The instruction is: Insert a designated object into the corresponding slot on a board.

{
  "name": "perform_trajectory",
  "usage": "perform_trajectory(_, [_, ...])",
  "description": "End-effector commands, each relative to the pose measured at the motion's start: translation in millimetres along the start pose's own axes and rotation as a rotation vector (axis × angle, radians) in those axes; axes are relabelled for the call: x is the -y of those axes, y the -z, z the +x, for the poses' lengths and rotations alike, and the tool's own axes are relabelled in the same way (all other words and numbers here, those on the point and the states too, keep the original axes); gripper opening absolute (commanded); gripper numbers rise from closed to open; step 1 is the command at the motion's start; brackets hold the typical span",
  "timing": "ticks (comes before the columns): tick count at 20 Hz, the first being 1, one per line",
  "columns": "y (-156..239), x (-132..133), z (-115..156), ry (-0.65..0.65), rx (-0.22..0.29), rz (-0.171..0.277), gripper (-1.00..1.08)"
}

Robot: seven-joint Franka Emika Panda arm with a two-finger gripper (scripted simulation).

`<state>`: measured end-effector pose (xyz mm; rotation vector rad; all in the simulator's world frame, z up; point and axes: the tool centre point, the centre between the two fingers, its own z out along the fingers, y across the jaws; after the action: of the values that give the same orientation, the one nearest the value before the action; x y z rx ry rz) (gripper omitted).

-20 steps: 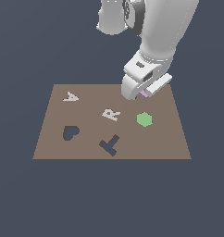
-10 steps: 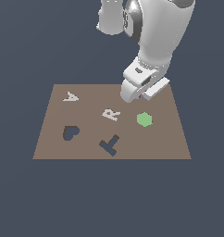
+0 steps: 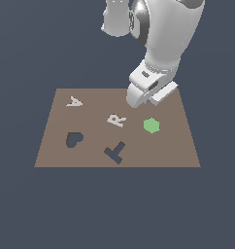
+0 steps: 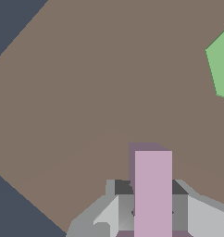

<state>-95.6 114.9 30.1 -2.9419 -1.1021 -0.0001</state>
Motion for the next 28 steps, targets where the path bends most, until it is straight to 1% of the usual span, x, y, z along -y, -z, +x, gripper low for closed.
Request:
perform_trajectory(1, [0,0,0,0.001,0.000,0.000,-1.00])
perform_trajectory(7, [0,-4,-2,0.029,0.000,0.000,-1.00])
perform_trajectory(14, [1,-14,-9,0.114,0.000,0.000,-1.00])
perform_trajectory(21, [2,-34,-17,0.255,0.000,-0.001,-1.00])
perform_trajectory(28, [3,-63,-24,0.453,0.000,-0.001,-1.00])
